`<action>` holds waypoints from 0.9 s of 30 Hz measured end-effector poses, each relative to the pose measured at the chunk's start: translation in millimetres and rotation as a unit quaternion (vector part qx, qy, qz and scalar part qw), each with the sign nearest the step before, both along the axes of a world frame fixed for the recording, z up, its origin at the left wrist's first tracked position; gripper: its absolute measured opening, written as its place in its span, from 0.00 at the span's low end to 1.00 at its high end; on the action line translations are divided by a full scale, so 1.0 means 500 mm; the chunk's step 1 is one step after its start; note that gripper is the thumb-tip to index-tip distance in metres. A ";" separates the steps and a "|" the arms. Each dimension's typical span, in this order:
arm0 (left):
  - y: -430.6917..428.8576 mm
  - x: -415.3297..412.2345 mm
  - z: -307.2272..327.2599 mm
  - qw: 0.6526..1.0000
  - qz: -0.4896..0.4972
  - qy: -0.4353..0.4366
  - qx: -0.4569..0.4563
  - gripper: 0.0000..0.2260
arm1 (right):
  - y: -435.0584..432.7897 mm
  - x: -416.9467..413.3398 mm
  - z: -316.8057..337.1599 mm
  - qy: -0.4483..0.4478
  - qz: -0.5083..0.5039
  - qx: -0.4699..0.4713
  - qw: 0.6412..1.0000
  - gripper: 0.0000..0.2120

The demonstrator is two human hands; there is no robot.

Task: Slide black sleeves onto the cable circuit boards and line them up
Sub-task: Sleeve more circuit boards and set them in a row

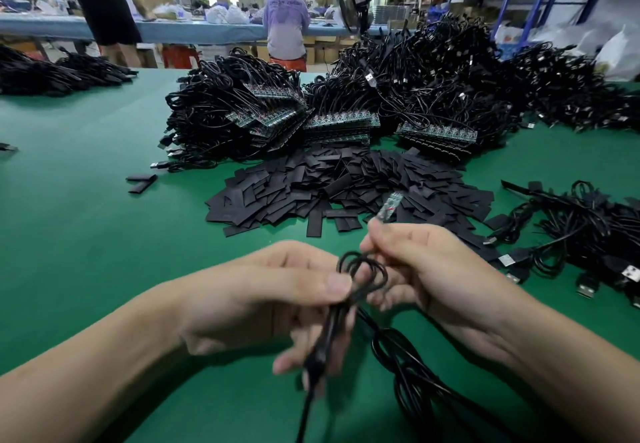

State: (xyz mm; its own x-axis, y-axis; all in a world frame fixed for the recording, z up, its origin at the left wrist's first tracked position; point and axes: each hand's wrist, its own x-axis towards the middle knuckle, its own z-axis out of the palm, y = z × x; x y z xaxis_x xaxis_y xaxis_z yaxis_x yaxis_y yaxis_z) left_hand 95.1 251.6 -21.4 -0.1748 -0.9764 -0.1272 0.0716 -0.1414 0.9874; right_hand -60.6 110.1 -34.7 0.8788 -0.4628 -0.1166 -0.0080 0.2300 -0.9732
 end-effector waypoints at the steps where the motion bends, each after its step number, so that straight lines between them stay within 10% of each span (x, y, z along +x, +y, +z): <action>1: 0.001 0.009 -0.003 1.000 0.006 0.003 -0.015 0.10 | -0.007 0.000 0.000 0.007 -0.038 -0.010 0.999 0.14; 4: -0.011 0.039 -0.021 0.972 0.122 -0.187 -0.075 0.15 | -0.028 -0.005 0.001 0.001 -0.124 -0.032 0.992 0.17; 7: -0.040 0.076 -0.054 0.844 0.297 -0.421 -0.150 0.14 | -0.042 -0.009 0.005 -0.009 -0.169 -0.077 0.983 0.19; 12: -0.061 0.086 -0.064 0.696 0.209 -0.670 -0.152 0.19 | -0.046 -0.018 0.021 0.035 -0.091 -0.124 0.988 0.23; 20: -0.056 0.078 -0.057 0.690 0.300 -0.642 -0.146 0.10 | -0.044 -0.017 0.012 0.124 -0.041 -0.451 0.883 0.15; 27: -0.063 0.085 -0.060 0.725 0.348 -0.582 -0.120 0.08 | -0.038 -0.007 -0.008 0.036 -0.060 -0.337 0.939 0.14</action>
